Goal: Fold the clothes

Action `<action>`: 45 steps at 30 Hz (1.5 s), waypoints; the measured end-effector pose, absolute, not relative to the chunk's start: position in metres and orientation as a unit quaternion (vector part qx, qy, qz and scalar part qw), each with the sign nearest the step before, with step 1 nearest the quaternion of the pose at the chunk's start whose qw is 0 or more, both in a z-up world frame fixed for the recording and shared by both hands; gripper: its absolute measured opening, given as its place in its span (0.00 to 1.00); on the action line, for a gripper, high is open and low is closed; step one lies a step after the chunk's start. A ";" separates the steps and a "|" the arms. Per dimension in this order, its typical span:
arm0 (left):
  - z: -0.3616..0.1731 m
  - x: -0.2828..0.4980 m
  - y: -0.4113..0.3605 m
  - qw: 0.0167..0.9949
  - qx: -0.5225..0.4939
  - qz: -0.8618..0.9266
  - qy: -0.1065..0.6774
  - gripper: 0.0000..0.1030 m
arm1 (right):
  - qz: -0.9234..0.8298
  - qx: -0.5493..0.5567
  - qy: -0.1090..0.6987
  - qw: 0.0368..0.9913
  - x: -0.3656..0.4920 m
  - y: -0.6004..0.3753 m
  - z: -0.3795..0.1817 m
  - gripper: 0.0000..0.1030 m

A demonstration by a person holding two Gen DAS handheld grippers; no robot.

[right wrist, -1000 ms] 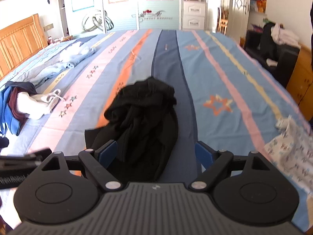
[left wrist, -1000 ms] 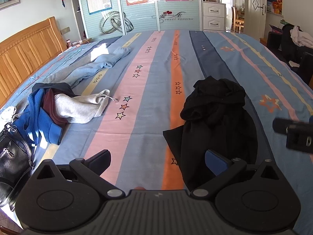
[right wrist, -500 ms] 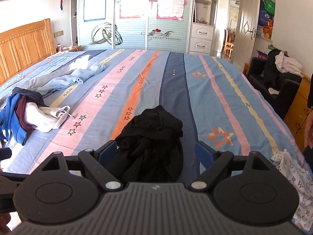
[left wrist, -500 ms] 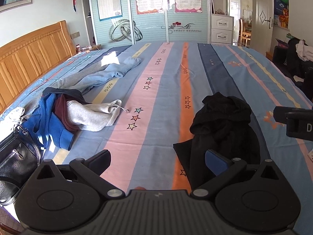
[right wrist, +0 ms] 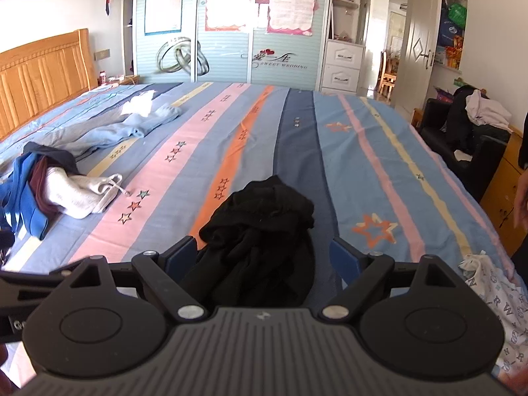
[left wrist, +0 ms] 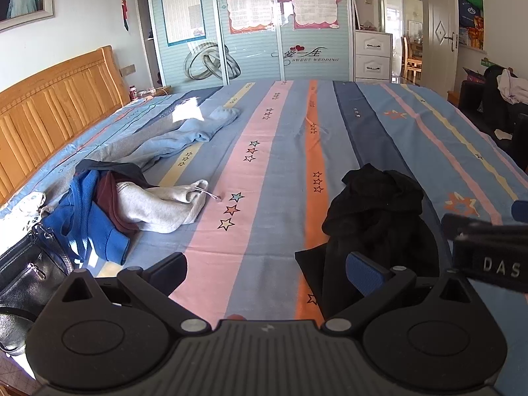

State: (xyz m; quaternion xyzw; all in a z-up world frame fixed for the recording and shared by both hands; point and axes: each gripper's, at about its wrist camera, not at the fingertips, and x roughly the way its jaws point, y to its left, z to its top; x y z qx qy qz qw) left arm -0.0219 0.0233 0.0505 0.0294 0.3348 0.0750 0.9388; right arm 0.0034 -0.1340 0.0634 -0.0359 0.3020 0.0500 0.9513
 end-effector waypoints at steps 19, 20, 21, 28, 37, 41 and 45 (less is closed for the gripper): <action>0.044 -0.020 0.006 0.936 0.048 0.068 0.341 0.99 | 0.037 -0.010 0.308 0.951 -0.003 -0.155 0.054 0.85; 0.043 -0.019 0.006 0.936 0.048 0.069 0.342 0.99 | 0.036 -0.010 0.308 0.951 -0.003 -0.155 0.054 0.85; 0.042 -0.019 0.006 0.936 0.048 0.069 0.343 0.99 | 0.036 -0.010 0.309 0.950 -0.003 -0.156 0.054 0.85; 0.037 -0.015 0.004 0.933 0.049 0.068 0.351 0.99 | 0.030 -0.004 0.313 0.949 -0.002 -0.162 0.050 0.85; 0.035 -0.011 0.009 0.929 0.027 0.057 0.364 0.99 | 0.024 0.003 0.317 0.948 0.000 -0.168 0.045 0.85; 0.032 -0.010 0.010 0.928 0.026 0.059 0.366 0.99 | 0.020 0.007 0.319 0.948 0.001 -0.170 0.043 0.85; 0.032 -0.010 0.008 0.928 0.028 0.059 0.367 0.99 | 0.016 0.009 0.319 0.948 0.000 -0.171 0.043 0.85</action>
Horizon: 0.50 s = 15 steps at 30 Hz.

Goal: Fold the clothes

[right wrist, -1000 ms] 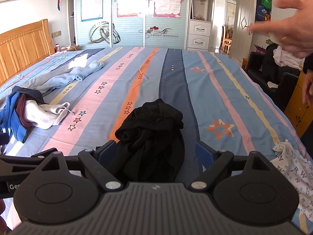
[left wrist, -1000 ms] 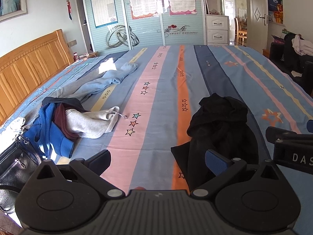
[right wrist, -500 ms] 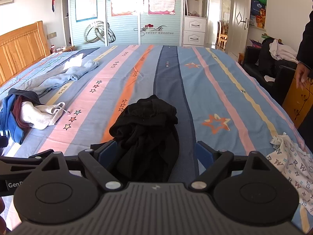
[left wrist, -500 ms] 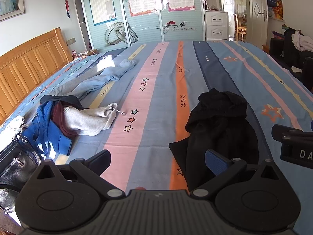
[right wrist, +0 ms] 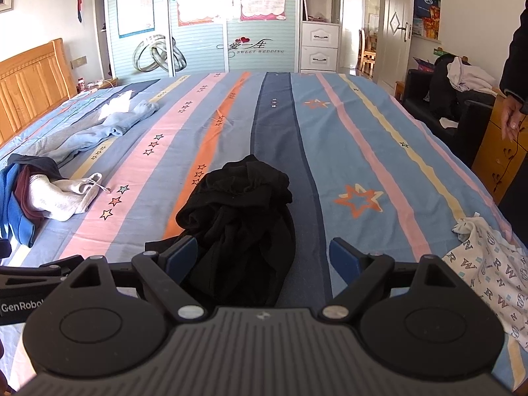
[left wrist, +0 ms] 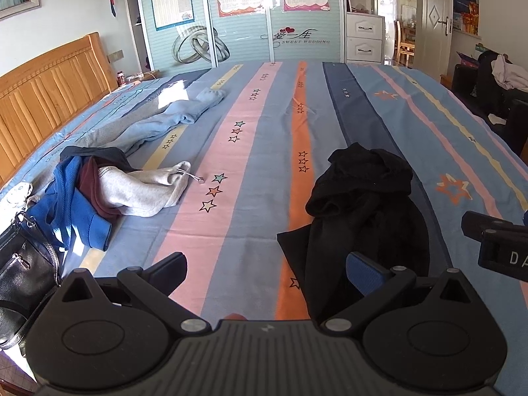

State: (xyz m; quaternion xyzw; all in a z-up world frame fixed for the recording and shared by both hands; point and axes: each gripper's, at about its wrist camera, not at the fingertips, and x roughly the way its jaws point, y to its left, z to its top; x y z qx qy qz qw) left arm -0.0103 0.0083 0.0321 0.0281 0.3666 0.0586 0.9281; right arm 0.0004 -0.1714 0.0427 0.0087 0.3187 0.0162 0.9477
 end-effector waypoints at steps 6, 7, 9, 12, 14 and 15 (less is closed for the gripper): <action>0.032 -0.011 0.006 0.929 0.032 0.058 0.364 0.99 | 0.013 0.009 0.316 0.949 -0.001 -0.172 0.044 0.85; 0.033 -0.012 0.006 0.929 0.032 0.057 0.364 0.99 | 0.012 0.010 0.315 0.949 -0.001 -0.173 0.044 0.85; 0.033 -0.013 0.005 0.930 0.032 0.056 0.363 0.99 | 0.011 0.010 0.314 0.949 -0.001 -0.173 0.045 0.85; 0.034 -0.013 0.005 0.930 0.033 0.055 0.361 0.99 | 0.009 0.011 0.313 0.950 -0.001 -0.173 0.047 0.85; 0.035 -0.013 0.005 0.931 0.033 0.056 0.360 0.99 | 0.009 0.011 0.312 0.950 -0.001 -0.173 0.047 0.85; 0.035 -0.013 0.005 0.931 0.033 0.056 0.359 0.99 | 0.009 0.010 0.312 0.950 -0.001 -0.173 0.047 0.85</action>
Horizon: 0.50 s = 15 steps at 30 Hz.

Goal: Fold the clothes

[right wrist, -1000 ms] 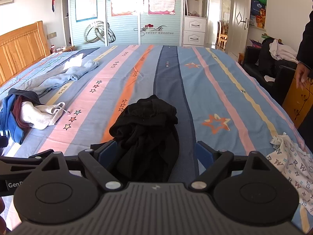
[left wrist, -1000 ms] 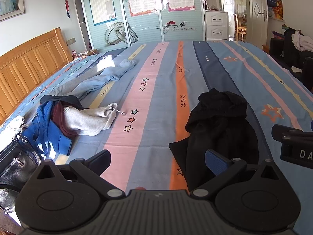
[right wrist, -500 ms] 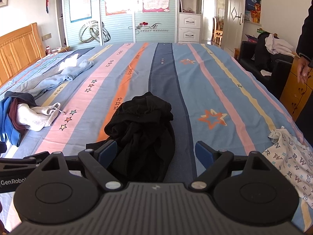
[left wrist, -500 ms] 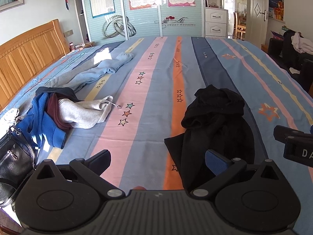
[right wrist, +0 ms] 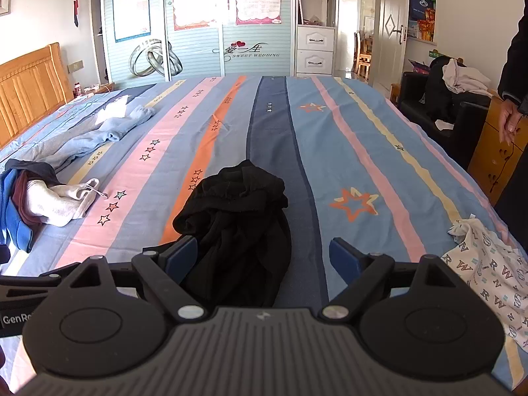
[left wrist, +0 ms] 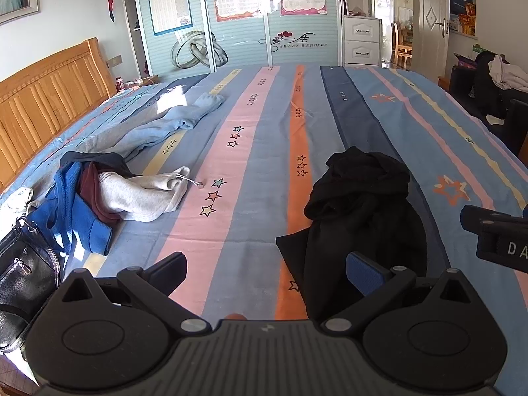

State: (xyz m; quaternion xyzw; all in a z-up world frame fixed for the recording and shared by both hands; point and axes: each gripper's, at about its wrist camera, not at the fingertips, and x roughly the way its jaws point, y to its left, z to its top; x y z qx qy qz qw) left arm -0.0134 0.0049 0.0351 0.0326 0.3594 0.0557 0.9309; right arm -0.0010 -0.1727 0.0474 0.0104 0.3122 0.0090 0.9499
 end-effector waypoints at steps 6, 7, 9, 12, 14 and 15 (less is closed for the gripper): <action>0.037 -0.015 0.007 0.931 0.030 0.055 0.359 0.99 | 0.012 0.008 0.312 0.950 0.000 -0.171 0.048 0.85; 0.037 -0.016 0.007 0.932 0.030 0.055 0.358 0.99 | 0.012 0.008 0.312 0.950 0.000 -0.171 0.048 0.85; 0.038 -0.016 0.007 0.932 0.032 0.055 0.356 0.99 | 0.012 0.008 0.312 0.950 -0.001 -0.171 0.049 0.85; 0.039 -0.017 0.007 0.933 0.033 0.055 0.355 0.99 | 0.012 0.008 0.311 0.950 -0.001 -0.170 0.050 0.85; 0.040 -0.017 0.007 0.933 0.033 0.055 0.354 0.99 | 0.012 0.007 0.310 0.951 -0.001 -0.170 0.051 0.85; 0.041 -0.017 0.007 0.933 0.034 0.055 0.353 0.99 | 0.012 0.007 0.309 0.951 -0.001 -0.170 0.052 0.85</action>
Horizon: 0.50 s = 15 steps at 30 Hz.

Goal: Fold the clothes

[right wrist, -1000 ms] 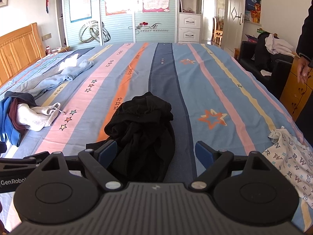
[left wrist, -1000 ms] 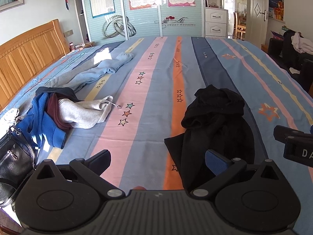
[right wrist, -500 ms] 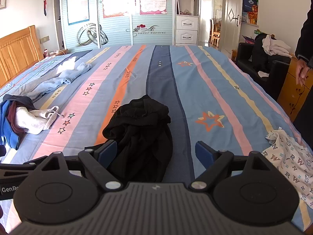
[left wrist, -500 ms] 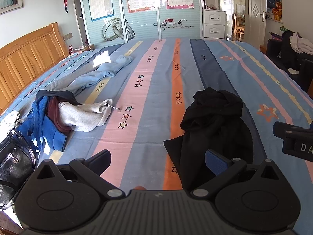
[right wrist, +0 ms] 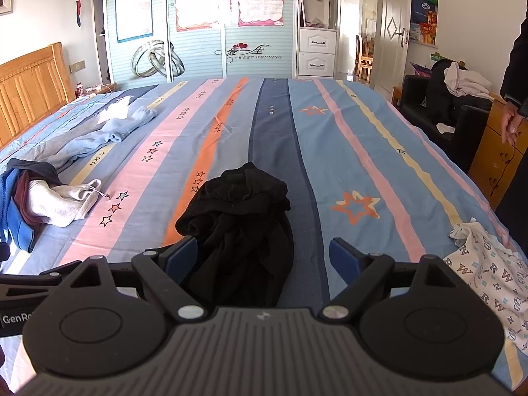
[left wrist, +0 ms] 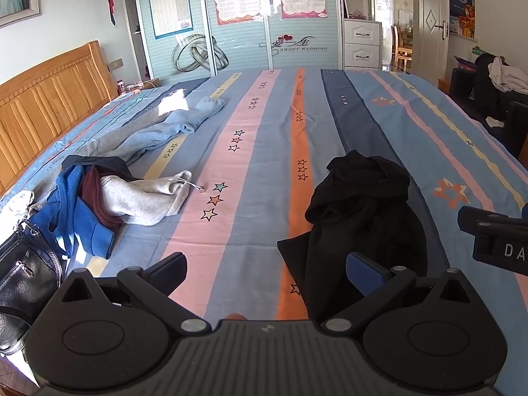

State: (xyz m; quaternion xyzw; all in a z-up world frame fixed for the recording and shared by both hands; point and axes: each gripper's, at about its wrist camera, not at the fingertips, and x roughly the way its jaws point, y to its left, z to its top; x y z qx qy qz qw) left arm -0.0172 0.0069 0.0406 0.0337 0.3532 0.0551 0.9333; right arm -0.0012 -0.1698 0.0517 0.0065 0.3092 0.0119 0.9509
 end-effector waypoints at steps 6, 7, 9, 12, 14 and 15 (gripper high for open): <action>0.044 -0.019 0.006 0.935 0.034 0.054 0.350 0.99 | 0.013 0.004 0.306 0.952 -0.002 -0.167 0.054 0.85; 0.044 -0.019 0.006 0.935 0.034 0.054 0.349 0.99 | 0.013 0.004 0.306 0.952 -0.003 -0.167 0.055 0.85; 0.045 -0.019 0.006 0.935 0.034 0.054 0.348 0.99 | 0.012 0.003 0.305 0.952 -0.003 -0.167 0.056 0.85; 0.045 -0.019 0.006 0.936 0.034 0.054 0.347 0.99 | 0.010 0.002 0.304 0.953 -0.004 -0.166 0.058 0.85; 0.046 -0.019 0.006 0.936 0.034 0.054 0.346 0.99 | 0.005 0.000 0.302 0.953 -0.004 -0.166 0.059 0.85; 0.047 -0.019 0.006 0.936 0.034 0.054 0.346 0.99 | 0.003 -0.001 0.301 0.954 -0.004 -0.166 0.060 0.85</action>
